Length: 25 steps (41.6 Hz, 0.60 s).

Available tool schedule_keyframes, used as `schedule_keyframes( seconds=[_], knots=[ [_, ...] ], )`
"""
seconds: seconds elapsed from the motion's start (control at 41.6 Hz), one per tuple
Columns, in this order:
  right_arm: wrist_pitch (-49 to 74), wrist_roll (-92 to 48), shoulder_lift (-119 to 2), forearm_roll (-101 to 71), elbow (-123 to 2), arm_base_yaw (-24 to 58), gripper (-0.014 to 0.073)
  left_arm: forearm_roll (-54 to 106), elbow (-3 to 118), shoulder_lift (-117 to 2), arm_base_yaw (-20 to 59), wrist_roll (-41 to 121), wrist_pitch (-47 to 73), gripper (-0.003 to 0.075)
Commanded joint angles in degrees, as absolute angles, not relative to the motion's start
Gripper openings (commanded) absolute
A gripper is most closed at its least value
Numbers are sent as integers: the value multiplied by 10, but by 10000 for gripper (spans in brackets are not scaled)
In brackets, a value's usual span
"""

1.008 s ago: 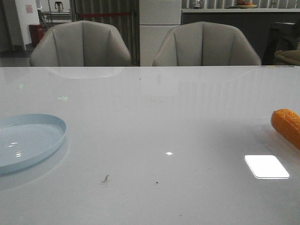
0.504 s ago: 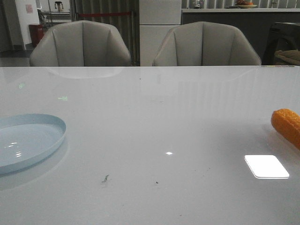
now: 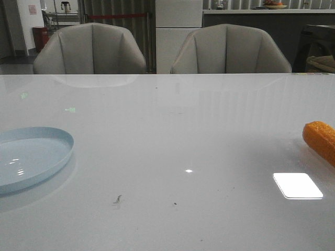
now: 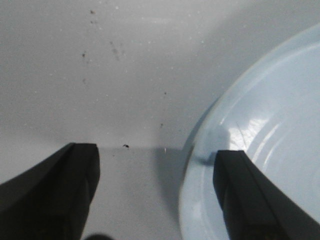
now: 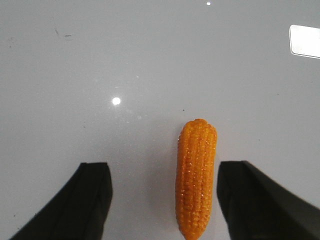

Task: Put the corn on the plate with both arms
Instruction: 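Grasp the rim of the light blue plate with the left gripper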

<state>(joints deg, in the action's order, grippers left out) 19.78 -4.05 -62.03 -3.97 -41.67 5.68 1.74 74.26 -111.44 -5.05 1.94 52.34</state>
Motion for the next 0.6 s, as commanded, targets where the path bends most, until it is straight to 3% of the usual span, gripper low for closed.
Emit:
schedule_keyframes(
  seconds=[0.0,0.264,0.384,0.504,0.576],
  knots=[
    [163,-42,-613,-40,-437,55,555,22,760,-1094,-48,17,524,529],
    [163,-42,-613,-40,-437,55,555,34,760,-1109,-48,17,513,508],
    [163,-42,-613,-40,-437,55,555,35,760,-1110,-48,17,511,341],
    [163,-42,-613,-40,-437,55,555,42,760,-1110,-48,17,515,75],
    [163,-42,-613,-40,-437,55,555,51,760,-1113,-48,17,515,111]
  ],
)
